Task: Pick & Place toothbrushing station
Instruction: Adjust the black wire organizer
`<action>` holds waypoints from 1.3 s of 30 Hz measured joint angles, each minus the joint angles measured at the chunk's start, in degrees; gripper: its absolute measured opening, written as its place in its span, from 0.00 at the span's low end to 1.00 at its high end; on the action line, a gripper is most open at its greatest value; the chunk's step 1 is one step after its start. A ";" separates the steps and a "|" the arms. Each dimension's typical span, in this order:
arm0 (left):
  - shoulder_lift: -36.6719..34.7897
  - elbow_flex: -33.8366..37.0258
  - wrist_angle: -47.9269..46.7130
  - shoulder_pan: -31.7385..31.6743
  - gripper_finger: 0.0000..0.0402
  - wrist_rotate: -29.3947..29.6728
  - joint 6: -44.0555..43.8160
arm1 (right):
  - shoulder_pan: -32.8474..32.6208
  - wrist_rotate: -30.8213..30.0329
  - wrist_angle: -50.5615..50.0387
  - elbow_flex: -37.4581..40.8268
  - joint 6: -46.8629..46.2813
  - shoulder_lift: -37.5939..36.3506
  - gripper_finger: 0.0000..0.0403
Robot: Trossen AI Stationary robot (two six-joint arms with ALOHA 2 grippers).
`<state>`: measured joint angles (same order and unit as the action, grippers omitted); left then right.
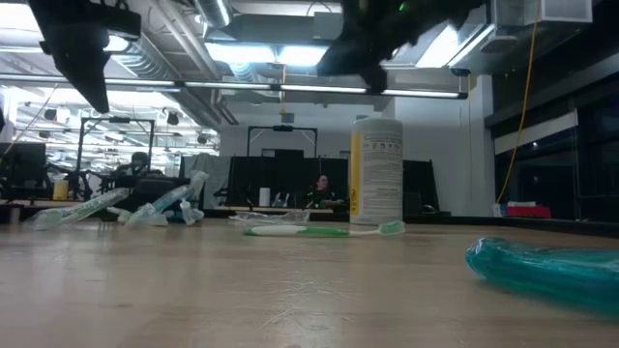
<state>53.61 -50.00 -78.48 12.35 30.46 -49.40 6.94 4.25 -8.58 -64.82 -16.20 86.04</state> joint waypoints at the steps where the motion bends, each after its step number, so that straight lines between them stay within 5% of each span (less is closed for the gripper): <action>1: 0.60 0.00 -0.02 -0.68 0.46 -0.18 0.60 | 0.76 1.53 0.79 0.00 0.82 1.18 0.15; 8: 7.43 2.44 0.88 -7.00 0.53 -6.00 3.42 | 4.02 11.75 9.26 0.00 2.88 9.71 0.15; 16: 10.70 5.27 3.37 -11.31 0.51 0.79 2.24 | 6.79 12.75 11.31 -3.64 11.17 14.75 0.15; 22: 6.79 5.27 12.86 -13.33 0.51 -0.75 4.40 | 8.81 16.00 8.69 -12.59 13.49 22.83 0.15; 28: 3.94 6.24 11.30 -17.24 0.50 -1.32 -11.11 | 9.11 18.80 9.09 -17.37 11.27 26.36 0.15; 35: 2.38 8.39 20.19 -24.26 0.50 -12.24 -24.21 | 8.73 20.70 9.14 -17.88 10.63 26.11 0.15; 39: 2.38 8.39 21.38 -27.02 0.50 -13.25 -31.84 | 8.72 22.56 8.84 -17.88 9.50 26.01 0.15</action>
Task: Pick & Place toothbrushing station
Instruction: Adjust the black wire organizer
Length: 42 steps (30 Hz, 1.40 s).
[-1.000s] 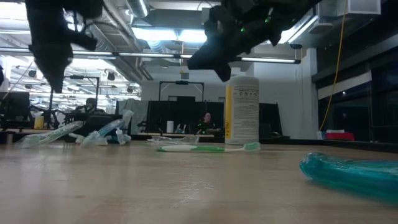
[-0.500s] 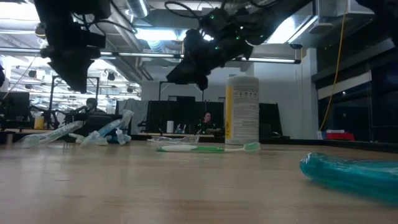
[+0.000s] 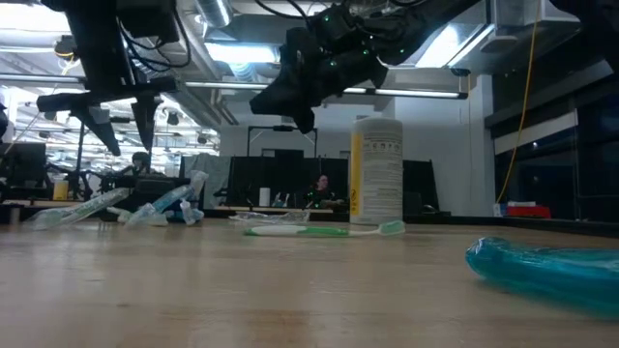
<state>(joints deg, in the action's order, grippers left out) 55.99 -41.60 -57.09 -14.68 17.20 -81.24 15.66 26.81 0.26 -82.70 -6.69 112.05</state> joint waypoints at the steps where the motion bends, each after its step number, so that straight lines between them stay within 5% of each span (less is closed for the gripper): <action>1: 0.00 0.00 -0.46 -0.56 0.50 0.94 -2.32 | 0.00 0.64 -0.05 0.00 -0.36 0.00 0.15; 9: 0.00 0.00 -1.38 -3.67 0.44 8.78 -11.68 | -1.19 2.66 -0.62 0.00 -1.84 0.00 0.15; 18: 0.02 0.00 -4.14 -6.58 0.36 9.25 -9.96 | -3.68 5.86 -1.48 0.07 -3.53 -0.79 0.15; 24: 0.02 0.00 -7.19 -6.97 0.33 9.83 1.95 | -5.08 6.52 -1.58 0.07 -3.85 -6.62 0.15; 34: 0.04 0.00 -5.23 -4.54 0.41 11.37 49.67 | -5.04 3.16 -1.84 0.07 -4.75 -14.17 0.15; 38: -0.31 0.00 -4.39 -4.06 0.42 8.15 51.85 | -5.59 0.91 -3.98 0.07 -4.70 -15.17 0.15; 42: 1.70 -0.05 -4.65 -4.20 0.42 -3.15 50.70 | -7.10 -1.19 -4.29 0.07 -4.68 -15.43 0.15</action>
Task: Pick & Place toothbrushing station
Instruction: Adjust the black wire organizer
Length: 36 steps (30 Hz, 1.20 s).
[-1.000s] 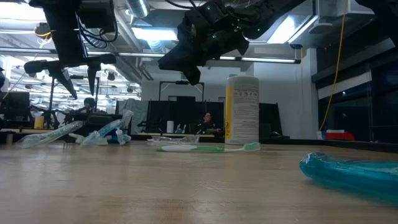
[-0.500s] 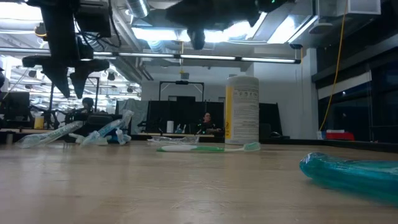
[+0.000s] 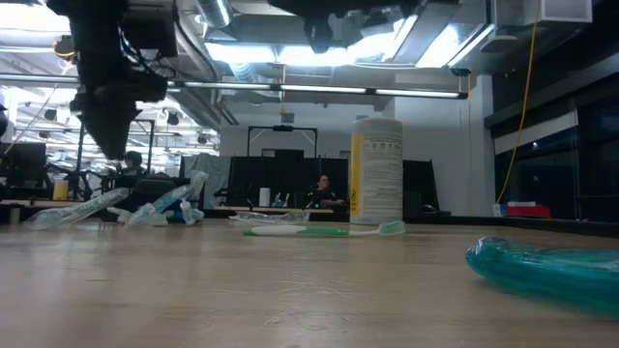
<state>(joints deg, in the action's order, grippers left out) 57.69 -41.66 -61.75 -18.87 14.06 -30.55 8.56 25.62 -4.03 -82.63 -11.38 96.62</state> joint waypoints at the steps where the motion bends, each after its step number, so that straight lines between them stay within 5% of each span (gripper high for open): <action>1: 0.85 -0.03 -0.29 -0.09 0.42 -2.77 0.98 | -0.46 -0.46 0.42 0.00 0.02 0.00 0.15; 6: 5.36 -0.07 -3.90 -0.13 0.42 -6.34 5.01 | -2.10 -2.46 1.92 0.00 0.25 0.00 0.15; 13: 6.19 -5.36 -2.66 -1.03 0.42 4.07 14.18 | -2.43 -2.73 1.96 0.00 0.24 -1.09 0.15; 19: 6.06 -7.82 -4.12 -6.87 0.42 4.45 20.15 | -2.89 -2.73 2.29 0.00 0.26 -1.22 0.15; 27: 7.81 -8.27 -8.20 -15.67 0.42 -3.64 22.19 | -3.32 -2.71 2.67 -0.02 0.99 -1.73 0.15; 36: 11.54 -8.27 -6.13 -17.68 0.42 -5.70 29.59 | -3.32 -2.71 3.96 0.00 0.87 -1.95 0.15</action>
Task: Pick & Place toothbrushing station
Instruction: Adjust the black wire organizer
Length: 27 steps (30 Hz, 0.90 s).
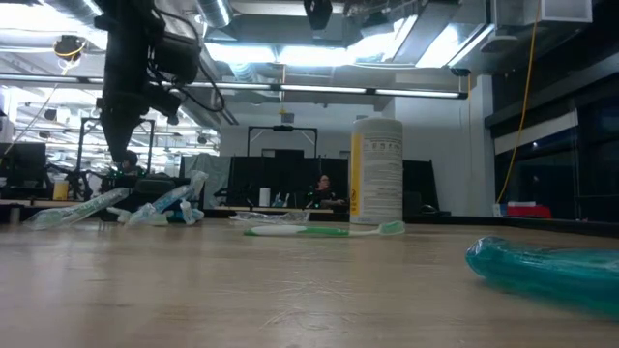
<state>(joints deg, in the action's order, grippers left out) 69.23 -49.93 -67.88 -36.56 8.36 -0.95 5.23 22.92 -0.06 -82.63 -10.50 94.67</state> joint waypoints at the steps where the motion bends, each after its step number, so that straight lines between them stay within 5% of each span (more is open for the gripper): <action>1: 0.44 0.00 0.34 -0.02 0.42 -0.57 0.86 | 0.00 0.00 0.12 0.00 0.00 0.00 0.15; 27: 3.95 0.00 3.59 -0.25 0.42 -2.18 8.75 | -0.18 -1.07 2.72 0.00 -0.61 0.00 0.15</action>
<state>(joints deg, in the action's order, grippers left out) 73.17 -49.93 -64.29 -36.80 6.17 7.79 5.06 21.85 2.66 -82.63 -11.11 94.67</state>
